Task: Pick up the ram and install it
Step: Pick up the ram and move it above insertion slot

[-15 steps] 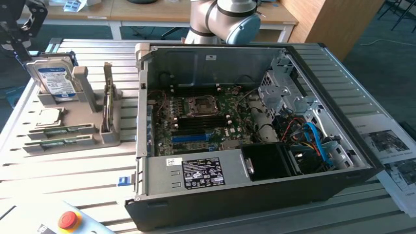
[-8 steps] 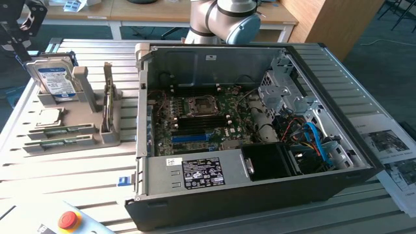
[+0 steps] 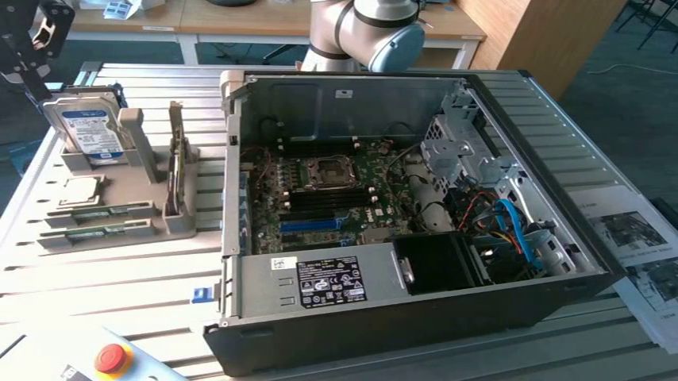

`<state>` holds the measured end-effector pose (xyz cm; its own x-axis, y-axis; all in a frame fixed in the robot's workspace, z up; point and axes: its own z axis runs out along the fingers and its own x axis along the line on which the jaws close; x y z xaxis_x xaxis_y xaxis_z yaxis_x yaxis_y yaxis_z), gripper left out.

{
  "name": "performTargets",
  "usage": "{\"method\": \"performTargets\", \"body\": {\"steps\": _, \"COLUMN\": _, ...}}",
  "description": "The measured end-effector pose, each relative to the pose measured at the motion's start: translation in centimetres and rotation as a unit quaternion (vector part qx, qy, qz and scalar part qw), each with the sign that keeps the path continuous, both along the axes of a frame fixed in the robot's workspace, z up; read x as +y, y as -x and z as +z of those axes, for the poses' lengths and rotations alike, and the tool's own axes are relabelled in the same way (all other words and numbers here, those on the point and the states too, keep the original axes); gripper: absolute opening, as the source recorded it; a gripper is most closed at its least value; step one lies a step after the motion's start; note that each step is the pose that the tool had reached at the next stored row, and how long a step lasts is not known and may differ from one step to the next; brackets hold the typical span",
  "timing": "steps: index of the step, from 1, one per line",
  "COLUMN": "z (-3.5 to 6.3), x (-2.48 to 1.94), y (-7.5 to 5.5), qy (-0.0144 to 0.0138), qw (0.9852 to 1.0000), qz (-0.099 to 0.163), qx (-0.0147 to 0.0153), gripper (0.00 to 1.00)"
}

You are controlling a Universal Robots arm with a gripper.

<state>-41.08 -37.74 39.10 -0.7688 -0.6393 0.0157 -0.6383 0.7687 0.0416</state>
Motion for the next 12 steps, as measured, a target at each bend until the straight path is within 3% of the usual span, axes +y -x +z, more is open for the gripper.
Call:
{"method": "performTargets", "body": {"steps": 6, "z": 0.0, "x": 0.0, "y": 0.0, "qy": 0.0, "qw": 0.9985, "qz": 0.054, "qx": 0.0, "gripper": 0.1}}
{"method": "performTargets", "body": {"steps": 12, "z": 0.0, "x": 0.0, "y": 0.0, "qy": 0.0, "qw": 0.9941, "qz": 0.109, "qx": 0.0, "gripper": 0.1}}
